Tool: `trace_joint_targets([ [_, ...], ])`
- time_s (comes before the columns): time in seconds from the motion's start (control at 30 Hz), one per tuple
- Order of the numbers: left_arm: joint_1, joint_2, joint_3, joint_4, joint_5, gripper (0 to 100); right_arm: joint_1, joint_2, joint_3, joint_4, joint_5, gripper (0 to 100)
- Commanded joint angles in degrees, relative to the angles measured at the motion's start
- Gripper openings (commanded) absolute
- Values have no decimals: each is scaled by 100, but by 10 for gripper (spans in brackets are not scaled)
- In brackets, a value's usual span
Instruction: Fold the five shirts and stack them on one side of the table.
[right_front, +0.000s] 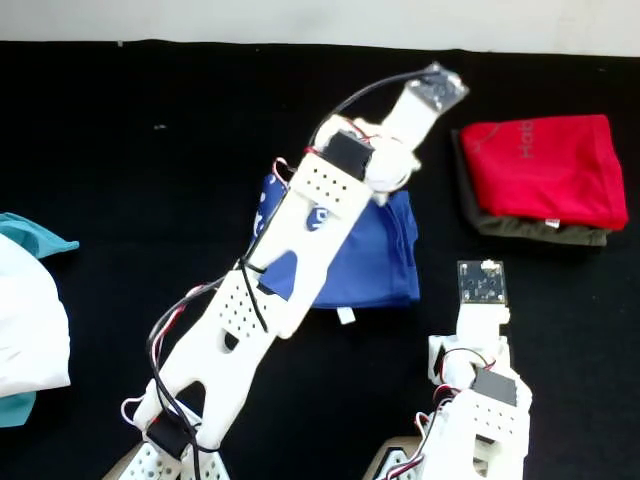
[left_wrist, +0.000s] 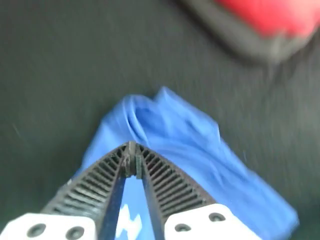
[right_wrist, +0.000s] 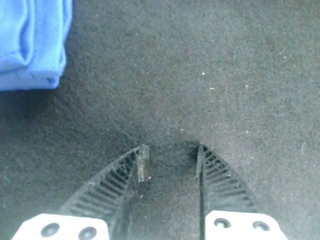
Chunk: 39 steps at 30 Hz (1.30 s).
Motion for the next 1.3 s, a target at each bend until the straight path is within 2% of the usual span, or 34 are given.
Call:
trace_joint_targets([
  [0.0, 119, 163, -127, 545, 0, 11, 163, 4, 136, -40, 9, 163],
  [0.27, 602, 1200, -66, -1090, 26, 13, 163, 4, 136, -48, 9, 163],
  [0.5, 1103, 1156, -75, -1749, 18, 13, 163, 4, 136, -48, 9, 163],
  [0.73, 558, 365, -75, -1345, 18, 13, 163, 4, 136, -48, 9, 163],
  [0.93, -198, -171, -40, -325, 18, 10, 163, 4, 136, -48, 9, 163],
  [1.1, -936, 119, -66, 484, 18, 10, 163, 4, 136, -48, 9, 163],
  [1.27, -1560, 558, -66, 378, 18, 10, 163, 4, 136, -48, 9, 163],
])
